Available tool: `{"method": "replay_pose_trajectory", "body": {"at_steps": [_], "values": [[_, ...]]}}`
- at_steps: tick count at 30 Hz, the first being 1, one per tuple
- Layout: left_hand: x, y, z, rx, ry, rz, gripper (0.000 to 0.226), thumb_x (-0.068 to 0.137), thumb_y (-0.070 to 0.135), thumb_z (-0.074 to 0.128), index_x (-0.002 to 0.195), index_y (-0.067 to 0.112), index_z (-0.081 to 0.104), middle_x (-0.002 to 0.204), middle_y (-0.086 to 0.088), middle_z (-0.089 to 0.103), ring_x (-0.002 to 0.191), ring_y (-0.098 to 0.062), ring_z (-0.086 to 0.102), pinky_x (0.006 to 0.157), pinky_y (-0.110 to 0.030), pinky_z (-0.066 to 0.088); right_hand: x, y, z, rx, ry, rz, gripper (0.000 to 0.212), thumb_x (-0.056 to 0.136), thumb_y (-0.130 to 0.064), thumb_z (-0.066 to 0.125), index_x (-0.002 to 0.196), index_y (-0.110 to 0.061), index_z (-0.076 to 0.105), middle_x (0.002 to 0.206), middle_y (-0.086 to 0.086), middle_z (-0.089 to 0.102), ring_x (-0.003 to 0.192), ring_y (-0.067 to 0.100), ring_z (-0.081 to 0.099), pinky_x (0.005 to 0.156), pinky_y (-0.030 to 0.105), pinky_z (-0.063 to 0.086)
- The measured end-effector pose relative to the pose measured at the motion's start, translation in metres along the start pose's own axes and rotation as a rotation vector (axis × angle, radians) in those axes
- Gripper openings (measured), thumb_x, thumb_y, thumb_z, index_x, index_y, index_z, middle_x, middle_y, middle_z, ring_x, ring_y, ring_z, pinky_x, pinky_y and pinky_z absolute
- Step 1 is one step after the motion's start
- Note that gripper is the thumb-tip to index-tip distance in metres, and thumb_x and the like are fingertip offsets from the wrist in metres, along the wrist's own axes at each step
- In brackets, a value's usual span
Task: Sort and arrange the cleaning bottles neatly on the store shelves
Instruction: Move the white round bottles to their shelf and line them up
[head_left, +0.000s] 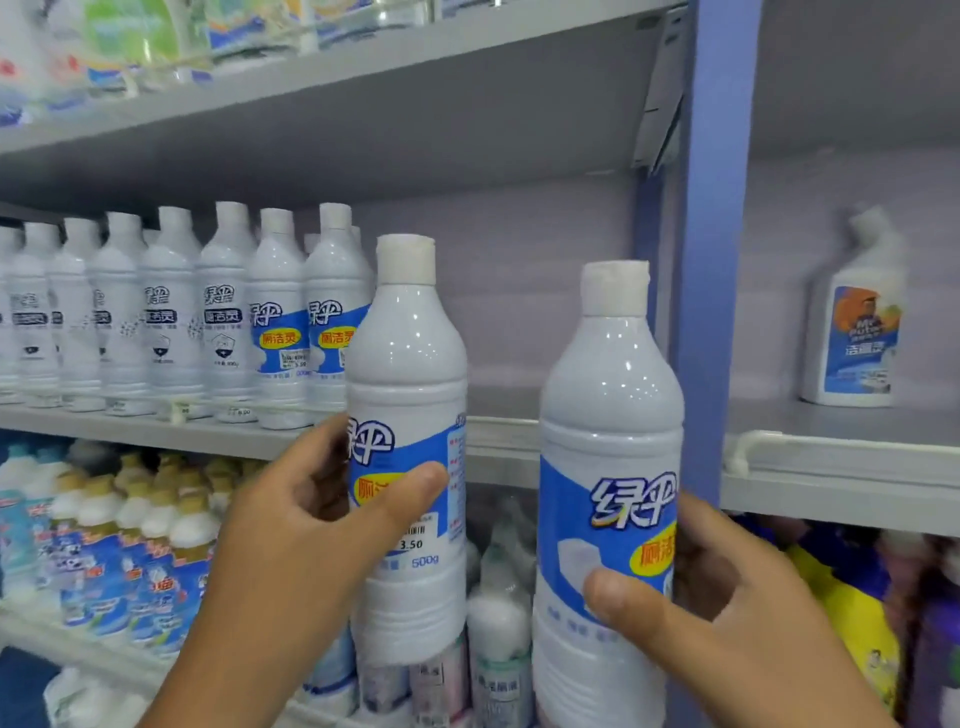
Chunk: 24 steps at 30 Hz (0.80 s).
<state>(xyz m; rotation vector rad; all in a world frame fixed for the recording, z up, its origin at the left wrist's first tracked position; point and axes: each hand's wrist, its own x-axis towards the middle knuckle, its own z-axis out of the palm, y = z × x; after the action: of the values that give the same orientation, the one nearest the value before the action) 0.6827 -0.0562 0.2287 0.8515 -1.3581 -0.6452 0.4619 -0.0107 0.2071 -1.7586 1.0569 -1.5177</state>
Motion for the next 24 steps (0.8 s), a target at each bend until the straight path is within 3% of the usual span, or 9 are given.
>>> {"method": "replay_pose_trajectory", "body": {"at_steps": [2,5,8,10,12,15,18,20,24], "values": [[0.022,0.008,-0.007,-0.024,-0.027,0.076,0.049,0.050,0.046,0.073,0.096,0.028,0.076,0.089,0.013,0.079,0.079,-0.002,0.074,0.061,-0.010,0.053,0.018,-0.015,0.012,0.000,0.029,-0.070,0.068,0.036,-0.067,0.088,0.101,-0.052,0.072,0.100,-0.013,0.079,0.092,0.006,0.075,0.078,0.020,0.060],[0.061,0.024,-0.014,-0.025,-0.056,0.178,0.047,0.057,0.053,0.073,0.097,0.029,0.076,0.092,0.015,0.079,0.082,-0.002,0.074,0.065,-0.011,0.053,0.049,-0.039,0.025,0.004,0.107,-0.160,0.042,0.065,-0.050,0.091,0.101,-0.033,0.076,0.100,-0.013,0.079,0.093,0.006,0.075,0.083,0.016,0.057],[0.107,0.035,-0.013,-0.011,-0.067,0.223,0.037,0.072,0.052,0.078,0.101,0.029,0.075,0.095,0.015,0.079,0.086,-0.003,0.075,0.073,-0.022,0.057,0.084,-0.062,0.033,-0.048,0.212,-0.223,0.039,0.071,-0.048,0.074,0.103,-0.026,0.073,0.099,-0.015,0.078,0.094,0.004,0.074,0.082,0.022,0.060],[0.137,0.037,-0.007,-0.022,-0.061,0.230,0.034,0.079,0.046,0.081,0.105,0.026,0.074,0.097,0.012,0.079,0.088,-0.005,0.075,0.081,-0.032,0.061,0.108,-0.072,0.036,-0.103,0.274,-0.228,0.038,0.075,-0.051,0.073,0.104,-0.027,0.072,0.099,-0.016,0.078,0.094,0.003,0.073,0.084,0.025,0.058],[0.163,0.034,0.004,-0.007,-0.054,0.224,0.033,0.080,0.044,0.082,0.105,0.024,0.074,0.096,0.011,0.078,0.087,-0.005,0.075,0.085,-0.036,0.062,0.132,-0.074,0.033,-0.148,0.302,-0.192,0.034,0.082,-0.050,0.074,0.107,-0.028,0.072,0.101,-0.015,0.078,0.094,0.002,0.073,0.084,0.026,0.056],[0.189,0.024,0.018,0.056,-0.056,0.208,0.039,0.076,0.047,0.085,0.106,0.026,0.070,0.096,0.013,0.076,0.086,-0.003,0.074,0.087,-0.039,0.061,0.164,-0.064,0.029,-0.203,0.343,-0.088,0.033,0.085,-0.048,0.076,0.108,-0.025,0.072,0.098,-0.013,0.078,0.087,-0.001,0.073,0.070,0.019,0.054],[0.197,0.010,0.027,0.150,-0.088,0.169,0.042,0.072,0.049,0.086,0.101,0.026,0.066,0.094,0.013,0.073,0.086,-0.008,0.072,0.087,-0.040,0.060,0.183,-0.044,0.024,-0.193,0.337,0.036,0.032,0.085,-0.044,0.078,0.107,-0.022,0.073,0.098,-0.009,0.079,0.092,0.011,0.075,0.089,0.039,0.060],[0.196,0.000,0.031,0.192,-0.131,0.126,0.041,0.073,0.050,0.085,0.098,0.025,0.066,0.093,0.012,0.073,0.085,-0.009,0.072,0.086,-0.041,0.060,0.187,-0.030,0.021,-0.218,0.317,0.108,0.031,0.085,-0.044,0.079,0.107,-0.023,0.073,0.098,-0.008,0.079,0.093,0.013,0.075,0.093,0.045,0.059],[0.191,-0.014,0.031,0.234,-0.185,0.086,0.038,0.076,0.049,0.084,0.100,0.027,0.065,0.092,0.017,0.070,0.085,-0.004,0.068,0.074,-0.029,0.056,0.182,-0.017,0.023,-0.253,0.280,0.173,0.027,0.086,-0.043,0.078,0.106,-0.025,0.072,0.097,-0.009,0.079,0.090,0.011,0.074,0.072,0.029,0.055]]}}
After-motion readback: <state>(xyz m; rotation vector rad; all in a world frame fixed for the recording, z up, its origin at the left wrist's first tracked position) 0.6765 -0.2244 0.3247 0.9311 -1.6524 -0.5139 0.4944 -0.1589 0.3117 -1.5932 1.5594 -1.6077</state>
